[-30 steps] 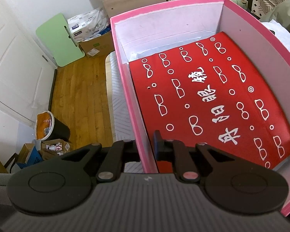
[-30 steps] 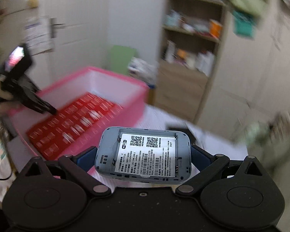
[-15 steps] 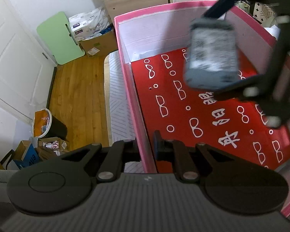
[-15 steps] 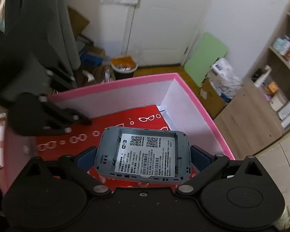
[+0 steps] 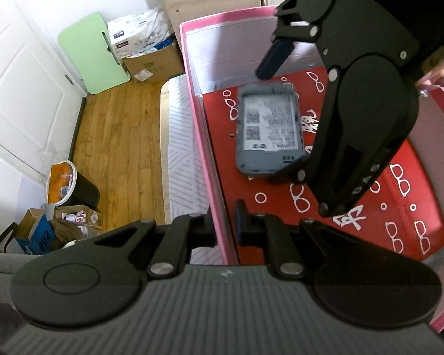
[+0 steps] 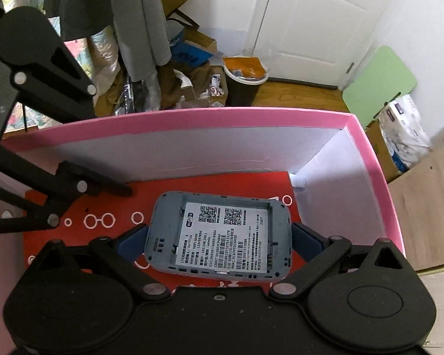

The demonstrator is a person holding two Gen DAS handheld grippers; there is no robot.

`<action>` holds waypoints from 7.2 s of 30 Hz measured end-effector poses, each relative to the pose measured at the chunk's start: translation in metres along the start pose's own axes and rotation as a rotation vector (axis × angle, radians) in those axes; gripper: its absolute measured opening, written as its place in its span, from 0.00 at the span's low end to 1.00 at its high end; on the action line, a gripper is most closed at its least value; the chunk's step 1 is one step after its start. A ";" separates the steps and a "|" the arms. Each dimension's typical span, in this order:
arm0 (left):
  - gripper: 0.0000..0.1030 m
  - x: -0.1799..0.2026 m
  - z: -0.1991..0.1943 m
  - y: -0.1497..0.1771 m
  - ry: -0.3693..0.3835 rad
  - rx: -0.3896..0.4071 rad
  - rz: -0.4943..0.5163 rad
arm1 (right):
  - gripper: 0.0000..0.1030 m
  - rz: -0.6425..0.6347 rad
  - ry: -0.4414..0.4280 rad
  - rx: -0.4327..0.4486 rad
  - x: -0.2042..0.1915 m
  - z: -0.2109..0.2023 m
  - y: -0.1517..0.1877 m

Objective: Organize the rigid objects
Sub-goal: 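Carry the grey router into the pink box and release it, then grasp the pink round tape measure with the right gripper, then place the pink tape measure in the box beside the router, then grasp the cream plastic clip with the right gripper, then drop the cream clip into the box below the tape measure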

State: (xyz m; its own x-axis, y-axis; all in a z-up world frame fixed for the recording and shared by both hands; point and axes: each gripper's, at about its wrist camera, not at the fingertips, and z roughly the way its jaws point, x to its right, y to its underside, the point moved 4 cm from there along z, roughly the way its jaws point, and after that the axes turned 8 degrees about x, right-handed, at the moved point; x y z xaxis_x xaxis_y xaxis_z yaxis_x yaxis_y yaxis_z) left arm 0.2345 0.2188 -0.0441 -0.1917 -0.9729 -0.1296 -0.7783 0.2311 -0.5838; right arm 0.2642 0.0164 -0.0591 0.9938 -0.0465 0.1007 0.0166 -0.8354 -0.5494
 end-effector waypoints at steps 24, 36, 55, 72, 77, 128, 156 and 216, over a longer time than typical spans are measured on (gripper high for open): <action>0.10 -0.005 -0.004 0.006 -0.010 0.031 -0.022 | 0.94 0.395 0.397 0.247 -0.015 -0.163 0.097; 0.11 -0.010 0.000 0.006 0.029 0.003 -0.081 | 0.92 0.846 0.492 0.266 -0.043 -0.178 0.218; 0.13 -0.010 0.009 0.002 0.067 -0.069 -0.102 | 0.79 0.937 0.428 0.210 -0.010 -0.127 0.250; 0.13 -0.013 0.011 0.002 0.085 -0.083 -0.139 | 0.79 0.815 0.464 0.290 -0.035 -0.175 0.209; 0.13 -0.021 0.010 0.000 0.106 -0.080 -0.191 | 0.79 0.637 0.443 0.331 -0.026 -0.208 0.170; 0.10 -0.028 0.002 -0.005 0.120 -0.087 -0.243 | 0.85 0.230 0.142 0.142 0.029 -0.068 0.022; 0.11 -0.023 0.001 -0.008 0.109 -0.096 -0.215 | 0.85 0.863 0.455 0.292 -0.038 -0.171 0.225; 0.11 -0.022 -0.007 -0.014 0.078 -0.078 -0.232 | 0.39 0.700 0.360 0.533 -0.029 -0.229 0.169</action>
State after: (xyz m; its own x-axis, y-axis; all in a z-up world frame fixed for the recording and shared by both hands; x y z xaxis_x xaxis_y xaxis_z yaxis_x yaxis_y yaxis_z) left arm 0.2459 0.2366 -0.0277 -0.0460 -0.9968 0.0650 -0.8498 0.0048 -0.5271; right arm 0.2127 -0.2489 0.0355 0.7055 -0.6817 -0.1941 -0.4335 -0.1983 -0.8791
